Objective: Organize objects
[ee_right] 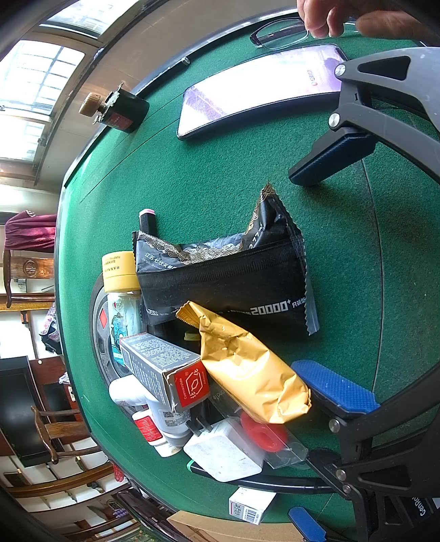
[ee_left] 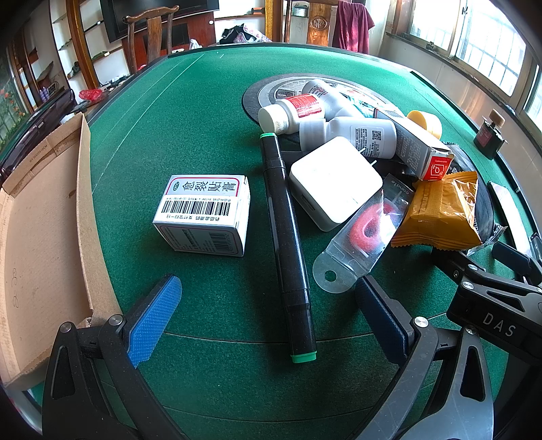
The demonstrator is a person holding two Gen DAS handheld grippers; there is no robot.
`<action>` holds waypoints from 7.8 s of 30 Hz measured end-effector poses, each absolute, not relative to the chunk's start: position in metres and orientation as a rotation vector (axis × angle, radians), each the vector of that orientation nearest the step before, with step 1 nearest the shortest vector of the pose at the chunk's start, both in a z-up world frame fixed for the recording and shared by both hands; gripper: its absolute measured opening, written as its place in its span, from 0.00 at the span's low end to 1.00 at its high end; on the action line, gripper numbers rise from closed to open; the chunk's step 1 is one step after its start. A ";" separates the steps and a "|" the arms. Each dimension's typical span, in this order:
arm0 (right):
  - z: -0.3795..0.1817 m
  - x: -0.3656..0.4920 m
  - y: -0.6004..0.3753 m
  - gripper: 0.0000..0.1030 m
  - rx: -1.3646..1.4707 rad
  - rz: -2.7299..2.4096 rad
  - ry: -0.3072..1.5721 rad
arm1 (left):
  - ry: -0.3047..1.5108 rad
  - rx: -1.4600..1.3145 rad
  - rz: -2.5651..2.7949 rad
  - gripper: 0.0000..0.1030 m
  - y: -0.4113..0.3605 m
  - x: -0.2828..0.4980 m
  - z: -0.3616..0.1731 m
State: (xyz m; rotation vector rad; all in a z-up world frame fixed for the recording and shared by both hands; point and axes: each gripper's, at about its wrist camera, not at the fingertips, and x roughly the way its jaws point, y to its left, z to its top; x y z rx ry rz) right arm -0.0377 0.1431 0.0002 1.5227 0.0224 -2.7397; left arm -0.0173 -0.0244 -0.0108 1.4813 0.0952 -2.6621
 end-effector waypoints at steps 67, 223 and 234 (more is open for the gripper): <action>0.024 -0.012 0.173 0.99 1.164 -2.511 -0.162 | 0.098 1.548 -2.741 0.69 -0.072 -0.033 0.018; 0.055 -0.126 -0.240 0.41 1.329 -1.991 0.116 | 0.620 1.286 -2.479 0.44 -0.315 -0.005 0.032; 0.041 -0.142 -0.253 0.42 1.374 -2.001 0.142 | 0.580 1.294 -2.476 0.44 -0.305 -0.015 0.017</action>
